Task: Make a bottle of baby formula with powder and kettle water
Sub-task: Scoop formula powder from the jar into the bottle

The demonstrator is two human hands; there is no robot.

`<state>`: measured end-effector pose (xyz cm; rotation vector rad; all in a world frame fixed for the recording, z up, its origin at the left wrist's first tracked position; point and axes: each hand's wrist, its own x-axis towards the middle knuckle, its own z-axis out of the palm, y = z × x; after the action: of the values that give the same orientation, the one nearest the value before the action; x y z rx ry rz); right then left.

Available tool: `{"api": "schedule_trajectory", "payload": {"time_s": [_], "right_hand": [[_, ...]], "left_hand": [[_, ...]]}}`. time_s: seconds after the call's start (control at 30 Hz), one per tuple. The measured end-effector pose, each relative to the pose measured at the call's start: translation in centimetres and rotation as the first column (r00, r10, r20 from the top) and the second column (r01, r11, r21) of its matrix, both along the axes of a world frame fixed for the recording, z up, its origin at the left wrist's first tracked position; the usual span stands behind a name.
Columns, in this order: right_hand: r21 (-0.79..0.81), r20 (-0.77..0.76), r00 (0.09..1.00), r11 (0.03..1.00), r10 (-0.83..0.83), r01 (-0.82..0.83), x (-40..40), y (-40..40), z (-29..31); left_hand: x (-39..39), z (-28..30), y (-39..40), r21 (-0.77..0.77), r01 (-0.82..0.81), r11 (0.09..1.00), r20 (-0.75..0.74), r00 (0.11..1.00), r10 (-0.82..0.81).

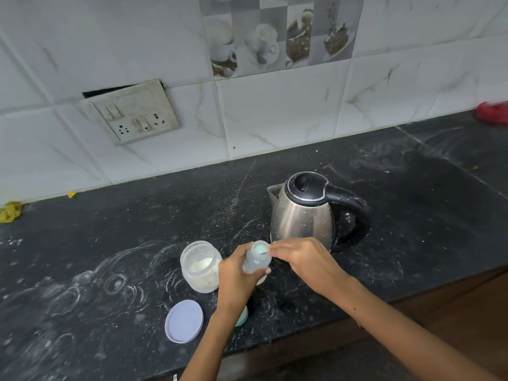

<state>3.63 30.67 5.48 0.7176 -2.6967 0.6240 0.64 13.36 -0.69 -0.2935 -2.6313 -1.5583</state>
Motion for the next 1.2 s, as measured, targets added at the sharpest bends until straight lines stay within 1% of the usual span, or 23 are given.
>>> {"api": "schedule_trajectory", "payload": {"time_s": [0.07,0.13,0.23,0.37,0.47,0.7,0.83,0.9,1.0,1.1,1.2], "right_hand": [[-0.037,-0.073,0.997,0.998,0.04,-0.043,0.5,-0.1,0.3],[-0.057,-0.116,0.991,0.996,0.065,-0.072,0.7,0.0,0.2],[-0.093,-0.094,0.994,0.993,0.061,-0.07,0.3,0.5,0.2],[-0.095,-0.083,0.996,0.994,0.039,-0.047,0.1,0.7,-0.1],[-0.101,-0.102,0.994,0.994,0.035,-0.045,0.0,0.9,-0.1],[-0.079,-0.03,1.0,0.997,0.006,-0.009,-0.7,1.0,-0.7],[-0.094,-0.078,0.997,0.995,0.004,-0.011,-0.5,1.0,-0.5],[-0.1,-0.043,0.999,0.995,0.004,-0.009,-0.6,0.9,-0.3],[-0.097,-0.056,0.998,0.995,-0.003,-0.002,-0.7,1.1,-0.9],[-0.106,-0.002,1.0,0.994,-0.007,0.007,-0.9,1.1,-0.7],[-0.104,-0.03,0.999,0.994,0.017,-0.02,-0.8,1.1,-0.7]], "left_hand": [[-0.1,0.0,-0.2,0.046,0.003,0.999,0.009,1.0,-0.004],[-0.3,-0.2,-0.4,0.041,0.003,0.999,0.006,1.0,-0.004],[-0.2,-0.3,-0.4,0.021,0.01,1.0,0.007,1.0,-0.01],[-0.1,-0.2,-0.3,0.012,0.013,1.0,0.004,1.0,-0.013],[-0.2,-0.3,-0.4,0.005,0.014,1.0,0.006,1.0,-0.014],[-0.4,-0.2,-0.3,-0.019,0.01,1.0,-0.017,1.0,-0.011],[-0.4,-0.1,-0.3,-0.04,0.008,0.999,-0.028,1.0,-0.009],[-0.3,0.0,-0.3,-0.064,0.005,0.998,-0.037,0.999,-0.007],[-0.2,-0.1,-0.3,-0.061,0.007,0.998,-0.039,0.999,-0.009],[-0.3,-0.2,-0.3,-0.063,-0.003,0.998,-0.037,0.999,0.001],[-0.4,-0.1,-0.3,-0.064,-0.009,0.998,-0.038,0.999,0.007]]}}
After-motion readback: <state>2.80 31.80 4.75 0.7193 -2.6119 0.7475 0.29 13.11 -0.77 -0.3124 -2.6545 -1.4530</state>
